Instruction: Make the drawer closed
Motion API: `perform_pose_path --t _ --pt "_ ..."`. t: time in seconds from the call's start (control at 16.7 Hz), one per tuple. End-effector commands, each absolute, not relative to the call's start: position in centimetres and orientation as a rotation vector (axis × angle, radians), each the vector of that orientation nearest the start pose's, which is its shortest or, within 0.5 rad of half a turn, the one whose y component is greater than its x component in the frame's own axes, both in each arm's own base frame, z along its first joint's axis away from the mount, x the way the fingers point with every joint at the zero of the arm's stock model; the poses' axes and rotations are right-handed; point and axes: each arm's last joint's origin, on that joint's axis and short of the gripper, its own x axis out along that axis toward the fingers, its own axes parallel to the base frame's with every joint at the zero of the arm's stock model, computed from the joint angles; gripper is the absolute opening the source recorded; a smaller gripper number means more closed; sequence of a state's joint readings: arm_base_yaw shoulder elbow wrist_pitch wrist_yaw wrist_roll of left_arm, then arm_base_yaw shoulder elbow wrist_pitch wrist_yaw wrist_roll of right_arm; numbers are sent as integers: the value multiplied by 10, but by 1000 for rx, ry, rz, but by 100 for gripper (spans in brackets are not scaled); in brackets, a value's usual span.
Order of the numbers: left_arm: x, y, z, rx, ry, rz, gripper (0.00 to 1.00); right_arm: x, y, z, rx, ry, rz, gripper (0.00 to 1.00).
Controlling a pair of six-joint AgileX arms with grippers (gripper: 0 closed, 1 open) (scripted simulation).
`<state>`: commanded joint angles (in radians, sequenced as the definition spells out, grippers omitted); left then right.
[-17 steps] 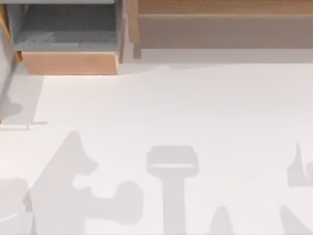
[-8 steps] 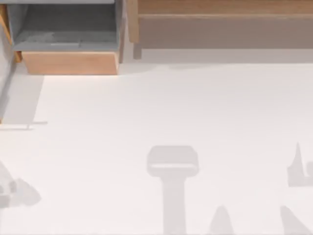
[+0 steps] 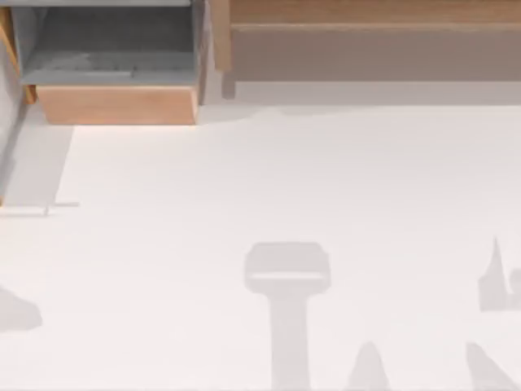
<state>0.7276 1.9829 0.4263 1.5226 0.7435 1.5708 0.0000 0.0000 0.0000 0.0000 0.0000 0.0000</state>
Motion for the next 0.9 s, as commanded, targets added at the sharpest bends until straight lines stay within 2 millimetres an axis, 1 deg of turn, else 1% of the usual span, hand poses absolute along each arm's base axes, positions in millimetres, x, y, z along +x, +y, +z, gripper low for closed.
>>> perform_pose_path --t 0.12,0.48,0.78,0.9 --pt "229 175 95 1571 -16 -16 100 106 -1 160 0 0 0 100" --pt "229 175 95 1569 -12 -14 100 106 -1 160 0 0 0 100" --pt "253 174 95 1571 -16 -16 100 106 -1 160 0 0 0 100" --pt "254 174 95 1571 -16 -16 100 106 -1 160 0 0 0 100"
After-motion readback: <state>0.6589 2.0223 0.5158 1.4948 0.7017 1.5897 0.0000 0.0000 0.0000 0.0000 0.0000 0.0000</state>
